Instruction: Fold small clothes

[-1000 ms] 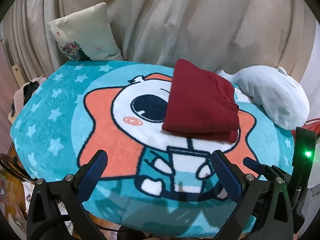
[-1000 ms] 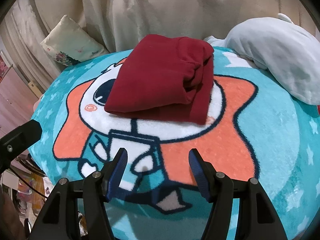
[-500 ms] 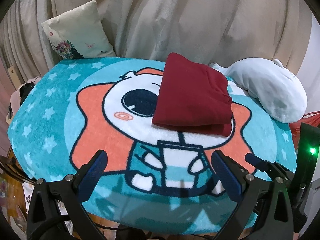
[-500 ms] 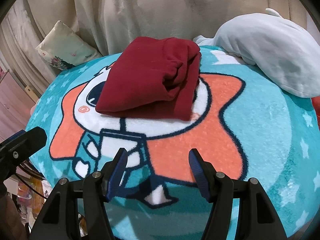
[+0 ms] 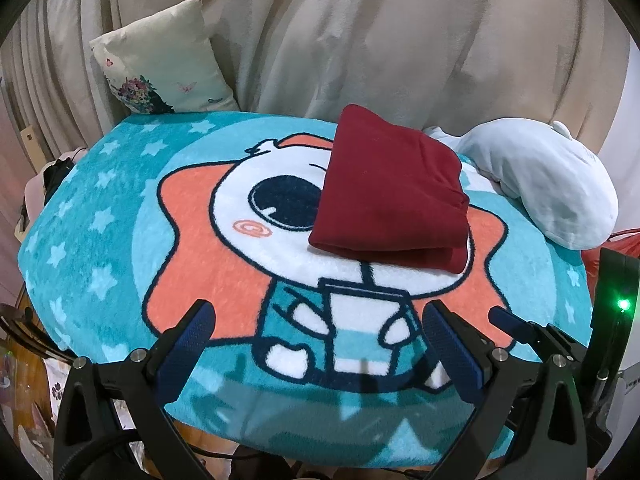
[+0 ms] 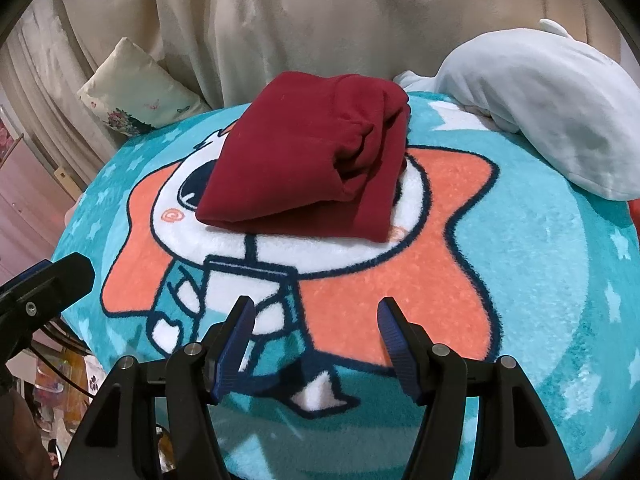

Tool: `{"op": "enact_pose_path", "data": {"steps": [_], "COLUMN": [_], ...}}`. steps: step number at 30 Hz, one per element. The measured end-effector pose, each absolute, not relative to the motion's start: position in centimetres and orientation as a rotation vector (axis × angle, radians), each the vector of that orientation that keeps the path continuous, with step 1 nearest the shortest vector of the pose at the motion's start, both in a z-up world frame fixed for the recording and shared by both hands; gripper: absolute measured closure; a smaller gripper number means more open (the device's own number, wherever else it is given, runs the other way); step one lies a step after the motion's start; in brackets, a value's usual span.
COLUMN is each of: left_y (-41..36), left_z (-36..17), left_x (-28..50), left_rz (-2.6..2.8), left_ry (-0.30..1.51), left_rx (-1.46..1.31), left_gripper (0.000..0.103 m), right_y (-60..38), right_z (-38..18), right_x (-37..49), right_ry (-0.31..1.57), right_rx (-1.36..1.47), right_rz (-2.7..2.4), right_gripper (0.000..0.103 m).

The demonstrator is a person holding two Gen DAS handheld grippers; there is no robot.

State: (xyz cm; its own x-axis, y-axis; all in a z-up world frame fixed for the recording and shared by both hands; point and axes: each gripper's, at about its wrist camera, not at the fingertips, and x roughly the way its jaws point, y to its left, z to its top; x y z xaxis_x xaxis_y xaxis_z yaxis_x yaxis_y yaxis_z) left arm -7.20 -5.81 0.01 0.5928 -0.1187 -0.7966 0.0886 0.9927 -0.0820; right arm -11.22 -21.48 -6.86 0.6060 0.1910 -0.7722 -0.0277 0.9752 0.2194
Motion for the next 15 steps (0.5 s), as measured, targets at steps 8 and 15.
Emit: {"op": "enact_pose_path", "data": {"steps": [8,15], "left_y": [-5.4,-5.2], "left_z": [-0.2,-0.5], "left_x": [-7.0,-6.8], "left_rz": [-0.107,-0.091], "left_ry": [0.935,0.943], "left_rx": [-0.049,-0.057], "left_gripper": [0.000,0.000], "right_y": [-21.1,-20.4], "right_z": [-7.2,-7.4], "right_x": [-10.6,-10.1], "right_ry": [0.922,0.923], "right_rx": [0.184,0.169], "right_rz": [0.148,0.175], "right_gripper": [0.035,0.035]}}
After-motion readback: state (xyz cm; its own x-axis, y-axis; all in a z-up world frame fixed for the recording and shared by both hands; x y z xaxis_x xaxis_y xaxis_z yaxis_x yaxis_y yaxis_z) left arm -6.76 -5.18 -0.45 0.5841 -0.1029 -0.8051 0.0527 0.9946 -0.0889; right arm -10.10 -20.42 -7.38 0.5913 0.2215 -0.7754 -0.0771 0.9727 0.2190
